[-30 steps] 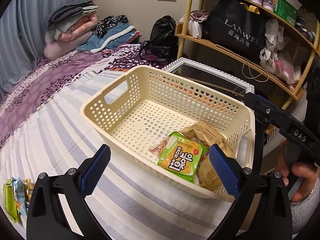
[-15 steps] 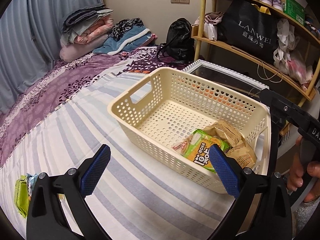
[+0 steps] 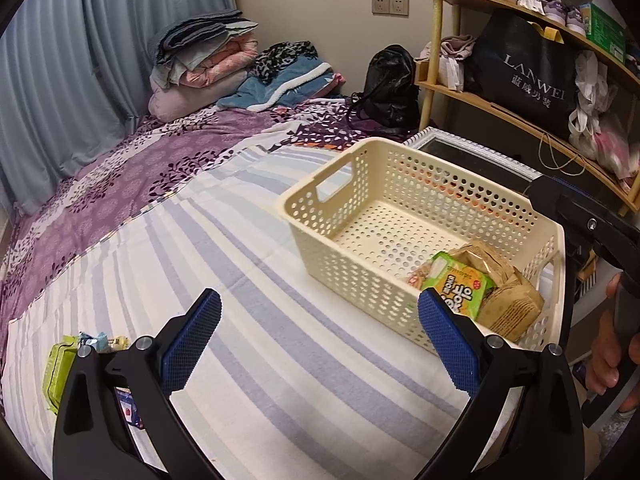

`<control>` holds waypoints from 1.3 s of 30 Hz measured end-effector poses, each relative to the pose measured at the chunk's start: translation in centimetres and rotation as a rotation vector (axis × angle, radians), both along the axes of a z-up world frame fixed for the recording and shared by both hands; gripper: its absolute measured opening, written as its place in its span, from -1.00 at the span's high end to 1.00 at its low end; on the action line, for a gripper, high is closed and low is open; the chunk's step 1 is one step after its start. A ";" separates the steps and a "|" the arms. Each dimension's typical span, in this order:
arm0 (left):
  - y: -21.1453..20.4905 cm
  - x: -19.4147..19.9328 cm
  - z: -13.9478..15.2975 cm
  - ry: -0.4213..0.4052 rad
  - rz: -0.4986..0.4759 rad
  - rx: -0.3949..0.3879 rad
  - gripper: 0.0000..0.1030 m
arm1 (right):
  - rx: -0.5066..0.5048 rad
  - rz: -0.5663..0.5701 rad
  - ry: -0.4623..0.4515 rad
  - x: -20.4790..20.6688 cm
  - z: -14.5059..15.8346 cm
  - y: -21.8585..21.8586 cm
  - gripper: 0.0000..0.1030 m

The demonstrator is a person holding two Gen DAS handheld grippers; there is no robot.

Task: Organize snacks
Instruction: 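Carry the green MOKO pack with the left tool into the basket and release, then move both tools over the snacks and grasp the green-yellow pack with the left tool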

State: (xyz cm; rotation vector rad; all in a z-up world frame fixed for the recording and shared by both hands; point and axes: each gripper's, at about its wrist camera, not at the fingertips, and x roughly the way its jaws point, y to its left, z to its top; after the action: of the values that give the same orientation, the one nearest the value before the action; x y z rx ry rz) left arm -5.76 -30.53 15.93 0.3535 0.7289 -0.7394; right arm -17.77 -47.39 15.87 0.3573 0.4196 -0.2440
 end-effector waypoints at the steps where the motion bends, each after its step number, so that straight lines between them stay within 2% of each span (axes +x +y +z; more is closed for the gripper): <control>1: 0.4 0.2 0.0 0.002 0.008 -0.002 -0.94 | -0.003 0.011 0.002 0.3 0.1 0.5 -0.72; 14: 6.7 2.7 -0.8 0.043 0.128 -0.044 -0.94 | -0.023 0.170 0.046 4.3 -0.1 6.9 -0.72; 27: 16.6 6.5 -2.0 0.082 0.341 -0.078 -0.94 | -0.023 0.336 0.140 8.7 -2.1 13.8 -0.72; 39: 26.6 10.1 -4.1 0.107 0.548 -0.061 -0.94 | -0.029 0.444 0.223 11.4 -4.2 18.9 -0.72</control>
State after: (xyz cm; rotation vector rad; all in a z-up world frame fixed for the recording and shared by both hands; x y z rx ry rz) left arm 4.36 -3.89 11.83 0.0489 0.8536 -0.2613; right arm -6.37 -28.51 11.68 0.2007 0.7011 0.1452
